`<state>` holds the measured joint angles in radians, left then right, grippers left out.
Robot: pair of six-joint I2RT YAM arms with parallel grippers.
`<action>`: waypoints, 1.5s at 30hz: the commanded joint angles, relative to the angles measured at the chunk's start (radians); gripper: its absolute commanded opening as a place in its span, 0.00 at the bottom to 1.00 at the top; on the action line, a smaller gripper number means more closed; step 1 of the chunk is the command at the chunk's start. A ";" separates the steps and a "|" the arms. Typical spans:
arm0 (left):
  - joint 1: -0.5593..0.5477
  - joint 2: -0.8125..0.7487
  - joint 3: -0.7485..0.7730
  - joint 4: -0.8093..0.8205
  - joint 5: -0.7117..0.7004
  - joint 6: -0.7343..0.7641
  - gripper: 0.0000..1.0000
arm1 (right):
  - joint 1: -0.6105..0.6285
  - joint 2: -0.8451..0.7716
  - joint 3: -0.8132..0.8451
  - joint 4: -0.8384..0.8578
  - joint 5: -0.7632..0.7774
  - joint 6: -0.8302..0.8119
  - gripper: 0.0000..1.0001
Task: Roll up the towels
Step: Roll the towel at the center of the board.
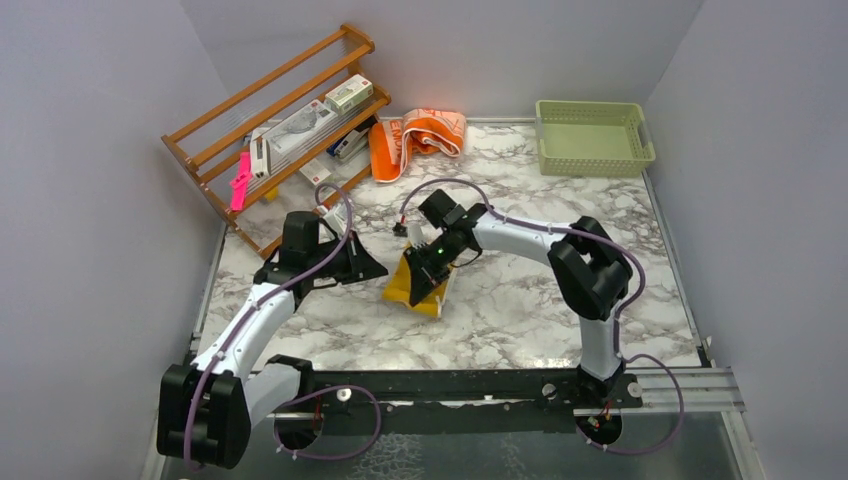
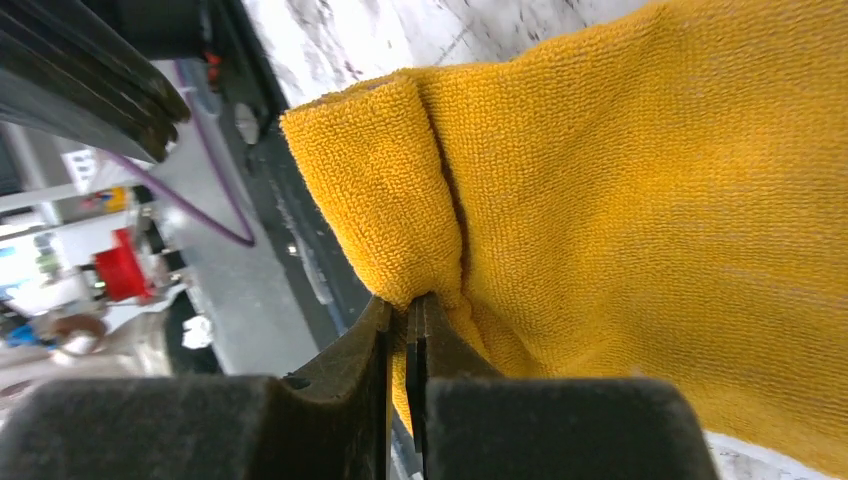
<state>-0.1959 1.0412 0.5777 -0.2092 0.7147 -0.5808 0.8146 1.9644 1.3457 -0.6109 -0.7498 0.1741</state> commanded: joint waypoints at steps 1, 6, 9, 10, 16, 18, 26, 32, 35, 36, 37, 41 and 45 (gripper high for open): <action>-0.001 -0.041 -0.014 -0.006 0.047 -0.011 0.00 | -0.055 0.072 0.058 -0.082 -0.235 0.028 0.01; -0.047 -0.041 -0.044 0.021 0.017 -0.055 0.00 | -0.104 0.171 0.064 -0.081 -0.333 0.020 0.01; -0.091 -0.026 -0.063 0.053 -0.024 -0.089 0.00 | -0.126 0.214 0.052 -0.041 -0.388 0.047 0.01; -0.108 -0.018 -0.072 0.069 -0.038 -0.105 0.00 | -0.134 0.223 0.045 -0.022 -0.411 0.062 0.01; -0.176 0.046 -0.095 0.174 -0.092 -0.158 0.00 | -0.160 0.269 0.063 0.015 -0.440 0.085 0.01; -0.184 0.072 -0.092 0.193 -0.096 -0.156 0.00 | -0.168 0.283 0.072 0.014 -0.455 0.085 0.01; -0.192 0.224 -0.106 0.260 -0.118 -0.117 0.00 | -0.200 0.321 0.082 0.014 -0.449 0.087 0.01; -0.192 0.306 -0.110 0.315 -0.177 -0.108 0.00 | -0.200 0.324 0.114 -0.029 -0.401 0.055 0.03; -0.194 0.345 -0.092 0.321 -0.201 -0.097 0.00 | -0.199 0.298 0.134 -0.071 -0.334 -0.004 0.22; -0.193 0.357 -0.088 0.323 -0.205 -0.095 0.00 | -0.198 0.272 0.132 -0.069 -0.290 -0.012 0.32; -0.193 0.366 -0.085 0.324 -0.210 -0.092 0.00 | -0.197 0.239 0.125 -0.060 -0.214 -0.019 0.45; -0.194 0.386 -0.079 0.323 -0.218 -0.083 0.00 | -0.172 0.036 0.066 0.018 0.026 -0.055 0.62; -0.194 0.396 -0.071 0.314 -0.222 -0.079 0.00 | -0.048 -0.190 -0.031 0.102 0.376 -0.138 0.64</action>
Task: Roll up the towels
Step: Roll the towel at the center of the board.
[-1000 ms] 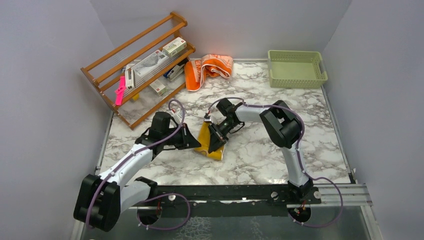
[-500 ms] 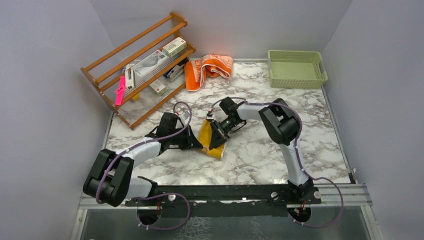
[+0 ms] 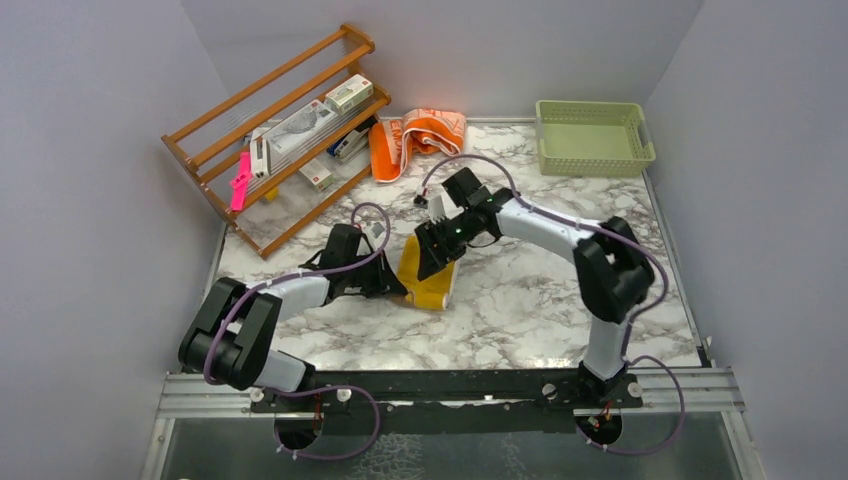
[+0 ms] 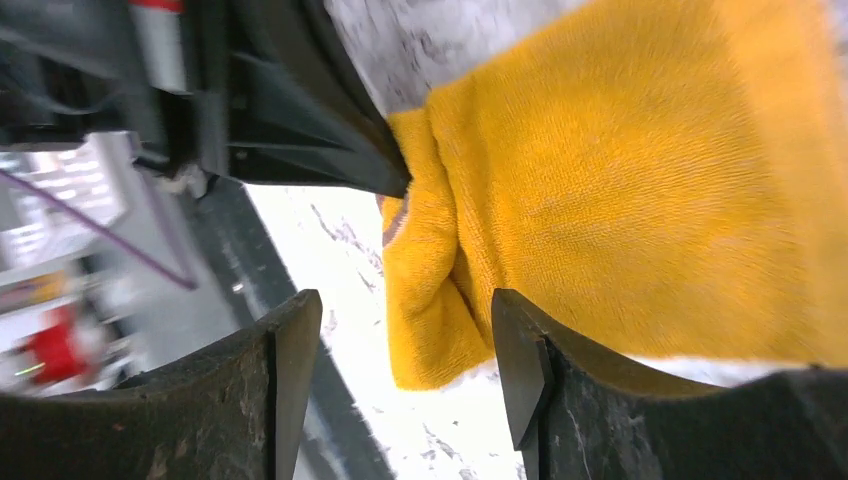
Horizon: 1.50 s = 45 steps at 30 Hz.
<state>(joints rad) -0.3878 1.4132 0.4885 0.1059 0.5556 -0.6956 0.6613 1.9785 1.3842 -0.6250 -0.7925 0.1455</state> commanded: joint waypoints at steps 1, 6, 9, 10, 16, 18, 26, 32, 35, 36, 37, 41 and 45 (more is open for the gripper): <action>-0.001 0.026 0.020 -0.004 -0.063 0.038 0.00 | 0.156 -0.249 -0.106 0.143 0.514 -0.140 0.64; -0.001 0.036 0.049 -0.053 -0.075 0.064 0.00 | 0.361 -0.386 -0.271 0.264 0.759 -0.253 0.63; -0.001 0.049 0.060 -0.068 -0.076 0.073 0.00 | 0.429 -0.403 -0.337 0.324 0.848 -0.287 0.61; -0.001 0.055 0.063 -0.072 -0.076 0.075 0.00 | 0.450 -0.400 -0.346 0.334 0.894 -0.297 0.60; -0.001 0.083 0.077 -0.094 -0.069 0.092 0.00 | 0.522 -0.383 -0.397 0.436 1.030 -0.356 0.56; -0.001 0.089 0.079 -0.099 -0.064 0.096 0.00 | 0.529 -0.367 -0.399 0.451 1.047 -0.369 0.53; -0.001 0.112 0.092 -0.113 -0.052 0.109 0.00 | 0.558 -0.300 -0.413 0.509 1.064 -0.418 0.46; 0.000 0.125 0.100 -0.124 -0.042 0.115 0.00 | 0.559 -0.271 -0.425 0.531 1.064 -0.409 0.45; 0.001 0.126 0.107 -0.134 -0.043 0.120 0.00 | 0.559 -0.237 -0.424 0.525 1.093 -0.403 0.45; 0.002 0.126 0.109 -0.137 -0.043 0.122 0.00 | 0.558 -0.224 -0.423 0.525 1.106 -0.400 0.45; 0.003 0.128 0.110 -0.141 -0.042 0.123 0.00 | 0.558 -0.211 -0.422 0.525 1.119 -0.396 0.45; 0.007 0.125 0.124 -0.162 -0.040 0.132 0.00 | 0.558 -0.158 -0.417 0.522 1.146 -0.381 0.45; 0.012 0.117 0.132 -0.183 -0.042 0.140 0.00 | 0.558 -0.127 -0.423 0.517 1.179 -0.350 0.40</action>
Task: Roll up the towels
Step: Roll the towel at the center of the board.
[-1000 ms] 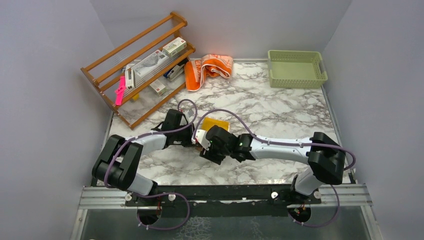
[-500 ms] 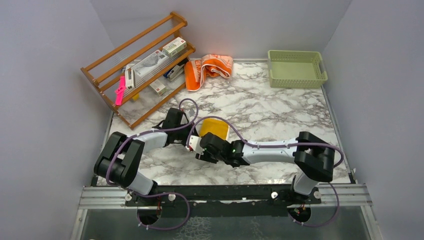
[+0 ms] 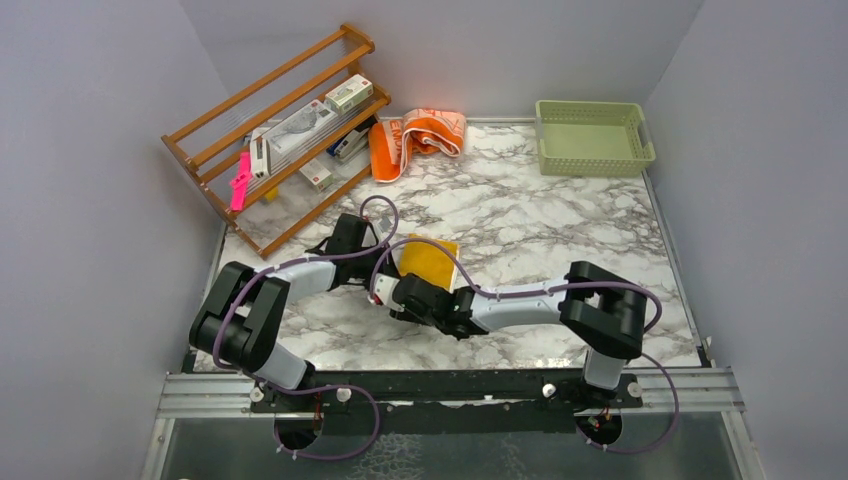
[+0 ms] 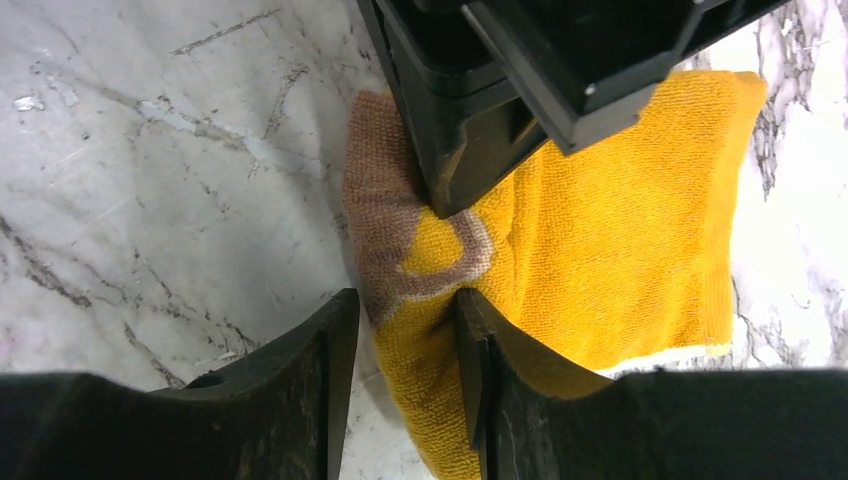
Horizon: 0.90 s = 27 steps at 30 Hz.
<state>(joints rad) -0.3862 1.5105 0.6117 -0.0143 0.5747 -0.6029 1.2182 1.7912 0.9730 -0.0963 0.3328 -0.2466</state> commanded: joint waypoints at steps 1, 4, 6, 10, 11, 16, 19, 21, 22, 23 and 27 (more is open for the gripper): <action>0.013 0.018 0.011 -0.068 -0.059 0.048 0.00 | 0.001 0.065 -0.014 -0.012 0.057 0.051 0.38; 0.023 0.005 0.019 -0.078 -0.050 0.046 0.00 | 0.001 0.076 -0.017 -0.023 0.063 0.086 0.28; 0.038 -0.015 0.022 -0.080 -0.036 0.038 0.00 | 0.001 0.080 -0.014 -0.034 0.054 0.110 0.21; 0.101 -0.104 0.040 -0.112 -0.010 0.032 0.00 | -0.006 0.067 -0.003 -0.057 -0.007 0.160 0.08; 0.126 -0.131 0.045 -0.123 -0.002 0.033 0.00 | -0.011 0.056 -0.001 -0.062 -0.035 0.176 0.03; 0.242 -0.262 0.080 -0.218 0.013 0.078 0.03 | -0.045 -0.007 0.008 -0.089 -0.252 0.239 0.01; 0.259 -0.312 0.111 -0.287 0.016 0.119 0.04 | -0.068 -0.017 0.037 -0.137 -0.408 0.267 0.01; 0.259 -0.343 0.116 -0.314 0.029 0.133 0.04 | -0.081 -0.019 0.055 -0.157 -0.510 0.291 0.01; 0.259 -0.358 0.115 -0.326 0.033 0.136 0.04 | -0.090 -0.023 0.061 -0.164 -0.556 0.297 0.01; 0.259 -0.372 0.113 -0.341 0.033 0.138 0.04 | -0.101 -0.027 0.067 -0.170 -0.614 0.302 0.02; 0.259 -0.430 0.087 -0.373 0.059 0.140 0.04 | -0.187 -0.018 0.108 -0.206 -0.839 0.321 0.04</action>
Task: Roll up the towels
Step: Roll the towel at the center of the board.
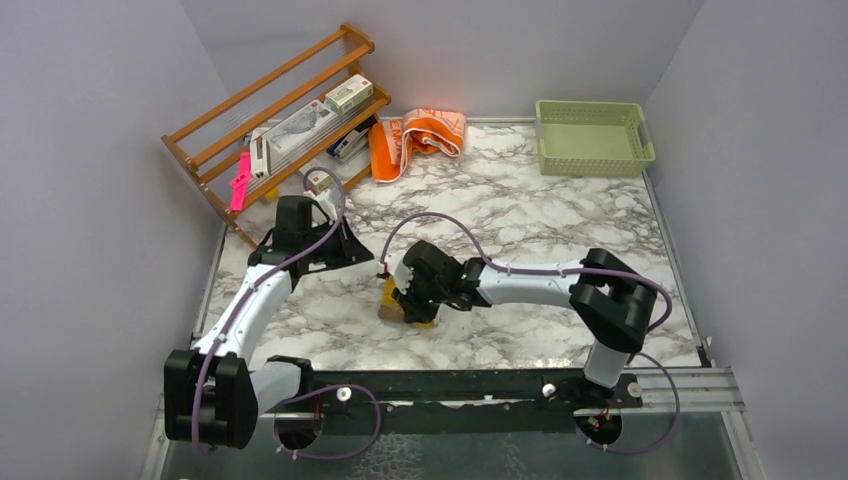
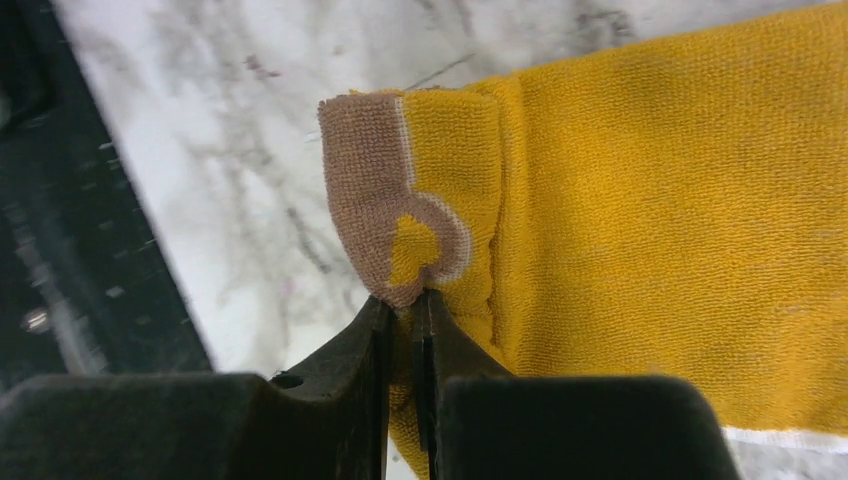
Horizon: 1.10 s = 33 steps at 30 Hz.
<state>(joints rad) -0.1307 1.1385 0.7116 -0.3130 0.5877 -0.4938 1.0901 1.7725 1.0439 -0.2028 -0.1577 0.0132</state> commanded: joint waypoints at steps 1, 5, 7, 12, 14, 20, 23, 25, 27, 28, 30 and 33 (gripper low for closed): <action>0.003 -0.073 -0.022 -0.075 0.060 0.025 0.04 | -0.081 0.011 0.053 -0.112 -0.398 0.065 0.04; 0.002 -0.119 -0.061 -0.074 0.105 -0.010 0.04 | -0.168 0.089 0.121 -0.166 -0.547 0.073 0.07; -0.001 -0.139 -0.076 -0.068 0.121 -0.038 0.04 | -0.205 0.165 0.181 -0.223 -0.637 0.053 0.07; -0.034 -0.188 -0.137 -0.016 0.117 -0.118 0.04 | -0.277 0.319 0.301 -0.268 -0.853 0.074 0.07; -0.055 -0.196 -0.168 0.016 0.101 -0.152 0.04 | -0.307 0.350 0.309 -0.247 -0.929 0.101 0.07; -0.148 -0.132 -0.254 0.174 0.049 -0.252 0.04 | -0.348 0.458 0.378 -0.324 -1.030 0.080 0.09; -0.198 -0.066 -0.275 0.264 0.017 -0.283 0.04 | -0.355 0.497 0.389 -0.350 -1.047 0.076 0.10; -0.209 -0.017 -0.276 0.300 0.004 -0.283 0.03 | -0.357 0.508 0.386 -0.350 -1.055 0.077 0.10; -0.210 0.030 -0.274 0.321 -0.009 -0.272 0.02 | -0.360 0.514 0.383 -0.346 -1.059 0.081 0.11; -0.209 0.053 -0.270 0.326 -0.020 -0.261 0.02 | -0.361 0.517 0.383 -0.347 -1.058 0.084 0.11; -0.210 0.096 -0.263 0.330 -0.046 -0.235 0.01 | -0.365 0.519 0.383 -0.343 -1.045 0.096 0.12; -0.210 0.153 -0.255 0.332 -0.074 -0.207 0.00 | -0.369 0.494 0.387 -0.342 -0.985 0.091 0.19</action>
<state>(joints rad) -0.3378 1.2327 0.4400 -0.0311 0.5888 -0.7448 0.7261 2.2517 1.4220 -0.5091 -1.2060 0.1101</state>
